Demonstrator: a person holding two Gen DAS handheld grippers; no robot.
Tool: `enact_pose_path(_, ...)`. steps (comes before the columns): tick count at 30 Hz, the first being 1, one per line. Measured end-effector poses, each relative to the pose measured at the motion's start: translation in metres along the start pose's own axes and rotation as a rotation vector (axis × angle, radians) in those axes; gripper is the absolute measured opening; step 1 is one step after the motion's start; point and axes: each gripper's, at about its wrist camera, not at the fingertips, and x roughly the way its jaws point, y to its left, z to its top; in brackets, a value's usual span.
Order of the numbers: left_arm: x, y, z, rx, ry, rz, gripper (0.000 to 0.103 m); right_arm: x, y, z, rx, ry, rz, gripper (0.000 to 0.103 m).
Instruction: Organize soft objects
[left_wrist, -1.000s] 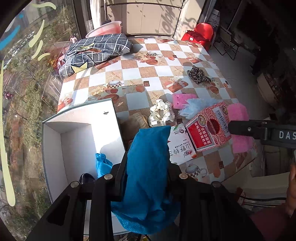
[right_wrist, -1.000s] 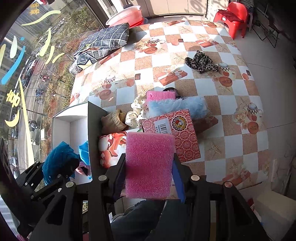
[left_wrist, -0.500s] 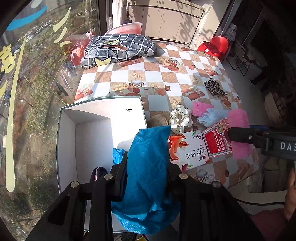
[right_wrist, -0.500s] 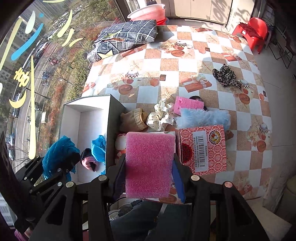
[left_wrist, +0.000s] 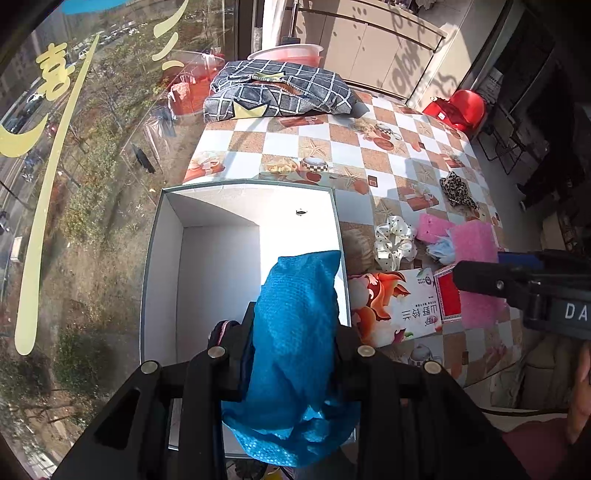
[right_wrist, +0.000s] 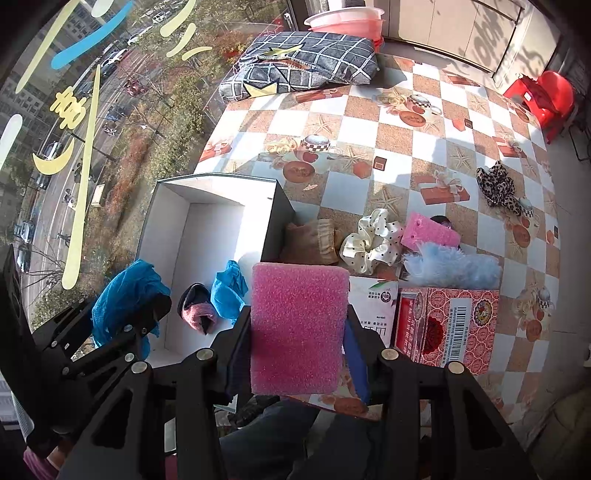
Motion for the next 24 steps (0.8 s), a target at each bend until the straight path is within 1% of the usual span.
enact_pose_path(13, -0.004, 0.02, -0.01, -0.073, -0.005, 0.04, 0.035, 0.005, 0.04, 0.014, -0.127, 0.007, 0.032, 0.047)
enact_pose_path(19, -0.004, 0.027, -0.013, -0.099, 0.0, 0.057, 0.035, 0.006, 0.06, 0.027, -0.153, 0.004, 0.077, 0.047)
enact_pose_path(22, -0.004, 0.028, -0.015, -0.097, 0.003, 0.063, 0.035, 0.008, 0.068, 0.032, -0.152, 0.005, 0.103, 0.047)
enact_pose_path(24, -0.005, 0.028, -0.016, -0.096, 0.004, 0.067, 0.035, 0.01, 0.072, 0.031, -0.158, 0.008, 0.105, 0.047)
